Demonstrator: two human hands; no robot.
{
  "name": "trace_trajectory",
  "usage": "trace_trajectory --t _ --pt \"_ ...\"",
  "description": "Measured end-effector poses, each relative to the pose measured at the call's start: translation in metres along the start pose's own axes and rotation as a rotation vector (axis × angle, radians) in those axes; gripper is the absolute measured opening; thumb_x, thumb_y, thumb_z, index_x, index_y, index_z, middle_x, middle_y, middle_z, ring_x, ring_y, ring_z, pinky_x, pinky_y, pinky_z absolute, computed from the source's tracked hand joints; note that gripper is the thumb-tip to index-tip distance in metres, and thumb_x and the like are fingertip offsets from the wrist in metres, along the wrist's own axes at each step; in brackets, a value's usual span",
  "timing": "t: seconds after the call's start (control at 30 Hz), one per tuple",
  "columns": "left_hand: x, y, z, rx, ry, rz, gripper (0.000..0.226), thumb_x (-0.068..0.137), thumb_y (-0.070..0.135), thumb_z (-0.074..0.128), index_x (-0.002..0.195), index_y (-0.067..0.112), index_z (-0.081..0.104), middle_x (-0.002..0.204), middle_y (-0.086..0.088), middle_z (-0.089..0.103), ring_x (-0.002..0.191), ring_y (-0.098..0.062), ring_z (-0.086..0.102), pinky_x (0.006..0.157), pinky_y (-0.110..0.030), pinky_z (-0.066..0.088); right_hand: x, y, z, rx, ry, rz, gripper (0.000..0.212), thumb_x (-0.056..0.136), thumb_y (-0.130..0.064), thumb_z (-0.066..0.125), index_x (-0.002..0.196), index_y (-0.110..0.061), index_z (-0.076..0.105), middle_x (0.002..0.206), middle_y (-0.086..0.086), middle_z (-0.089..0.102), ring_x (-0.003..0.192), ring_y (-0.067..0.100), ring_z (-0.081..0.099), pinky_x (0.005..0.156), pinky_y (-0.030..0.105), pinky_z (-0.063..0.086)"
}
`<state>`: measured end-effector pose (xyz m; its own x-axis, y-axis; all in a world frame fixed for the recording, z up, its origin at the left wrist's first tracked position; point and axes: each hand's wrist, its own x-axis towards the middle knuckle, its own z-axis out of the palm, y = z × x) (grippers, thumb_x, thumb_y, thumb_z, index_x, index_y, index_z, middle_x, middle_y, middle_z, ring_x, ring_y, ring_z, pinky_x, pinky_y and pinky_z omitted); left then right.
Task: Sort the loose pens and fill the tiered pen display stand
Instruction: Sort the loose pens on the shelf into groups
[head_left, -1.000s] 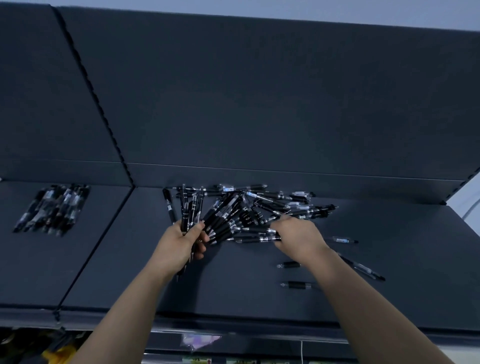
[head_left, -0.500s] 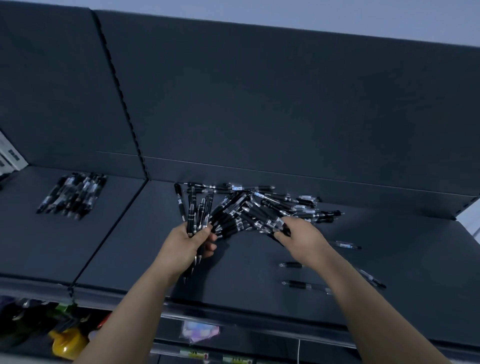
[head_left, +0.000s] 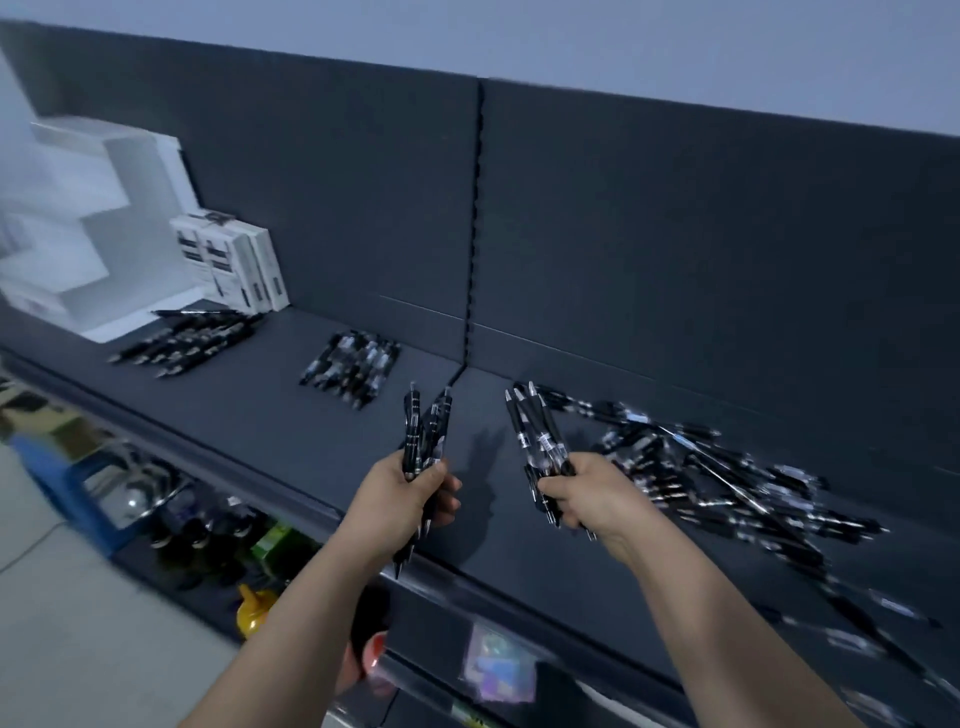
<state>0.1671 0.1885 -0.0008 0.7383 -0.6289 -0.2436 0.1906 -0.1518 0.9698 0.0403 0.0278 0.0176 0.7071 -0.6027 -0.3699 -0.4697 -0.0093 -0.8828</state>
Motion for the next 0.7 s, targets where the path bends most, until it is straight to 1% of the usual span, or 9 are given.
trace_trajectory --t 0.13,0.27,0.33,0.4,0.47,0.53,0.6,0.67,0.7 --pt "0.006 0.005 -0.076 0.015 0.076 0.019 0.018 0.099 0.012 0.05 0.104 -0.005 0.056 0.078 -0.01 0.068 0.064 -0.021 0.066 0.059 -0.03 0.056 0.024 -0.033 0.072 -0.057 0.007 -0.021 0.012 0.092 -0.003 0.056 0.085 -0.012 0.056 0.068 0.0 0.054 0.055 0.009 0.046 0.043 0.016 0.035" --pt "0.017 0.013 -0.17 0.031 0.12 0.014 0.018 0.099 0.014 0.05 0.102 -0.003 0.056 0.077 -0.009 0.067 0.066 -0.022 0.065 0.065 -0.036 0.056 0.052 -0.073 0.159 -0.058 -0.038 -0.02 0.01 0.093 -0.004 0.054 0.096 -0.011 0.059 0.076 0.002 0.056 0.062 0.012 0.048 0.055 0.023 0.038" --pt "0.025 0.017 -0.217 0.061 0.14 0.005 0.017 0.099 0.014 0.05 0.096 -0.001 0.058 0.076 -0.011 0.065 0.066 -0.023 0.063 0.064 -0.037 0.053 0.065 -0.092 0.199 -0.044 -0.052 -0.003 0.01 0.095 -0.006 0.053 0.101 -0.01 0.06 0.08 0.002 0.057 0.065 0.013 0.05 0.057 0.024 0.04" --pt "0.031 0.022 -0.258 0.099 0.149 -0.011 0.019 0.1 0.014 0.049 0.088 0.001 0.058 0.074 -0.016 0.063 0.065 -0.025 0.06 0.061 -0.036 0.051 0.078 -0.109 0.234 -0.054 -0.068 0.016 0.01 0.095 -0.008 0.053 0.102 -0.008 0.06 0.086 0.004 0.06 0.071 0.015 0.052 0.063 0.025 0.042" --pt "0.04 0.026 -0.295 0.178 0.159 -0.026 0.022 0.1 0.015 0.049 0.085 0.002 0.058 0.078 -0.025 0.064 0.065 -0.028 0.061 0.058 -0.035 0.052 0.091 -0.123 0.265 -0.076 -0.079 0.029 0.015 0.094 -0.008 0.053 0.106 -0.005 0.06 0.091 0.009 0.061 0.077 0.019 0.053 0.069 0.03 0.043" --pt "0.051 0.03 -0.327 0.226 0.165 -0.045 0.022 0.1 0.016 0.049 0.087 0.001 0.058 0.082 -0.025 0.066 0.062 -0.027 0.061 0.055 -0.033 0.052 0.102 -0.135 0.289 -0.107 -0.101 0.029 0.012 0.093 -0.006 0.051 0.101 -0.002 0.06 0.089 0.012 0.057 0.076 0.023 0.049 0.067 0.033 0.039" --pt "0.066 0.033 -0.352 0.216 0.166 -0.053 0.019 0.1 0.014 0.048 0.089 0.0 0.055 0.078 -0.021 0.065 0.061 -0.026 0.059 0.053 -0.032 0.05 0.113 -0.147 0.306 -0.177 -0.12 -0.007 0.009 0.093 -0.003 0.049 0.092 -0.008 0.056 0.086 0.012 0.057 0.07 0.021 0.049 0.06 0.031 0.039" --pt "0.083 0.036 -0.372 0.226 0.174 -0.061 0.017 0.1 0.012 0.047 0.089 0.001 0.053 0.076 -0.018 0.063 0.06 -0.026 0.056 0.051 -0.031 0.048 0.127 -0.158 0.32 -0.289 -0.118 -0.064 0.011 0.093 -0.002 0.047 0.091 -0.008 0.055 0.085 0.012 0.059 0.067 0.02 0.052 0.055 0.028 0.04" --pt "0.093 0.037 -0.381 0.222 0.179 -0.067 0.016 0.1 0.01 0.047 0.089 0.001 0.052 0.075 -0.017 0.062 0.061 -0.026 0.055 0.051 -0.032 0.047 0.137 -0.163 0.327 -0.346 -0.107 -0.097 0.011 0.092 -0.003 0.046 0.091 -0.008 0.056 0.086 0.012 0.06 0.069 0.021 0.053 0.055 0.029 0.04"
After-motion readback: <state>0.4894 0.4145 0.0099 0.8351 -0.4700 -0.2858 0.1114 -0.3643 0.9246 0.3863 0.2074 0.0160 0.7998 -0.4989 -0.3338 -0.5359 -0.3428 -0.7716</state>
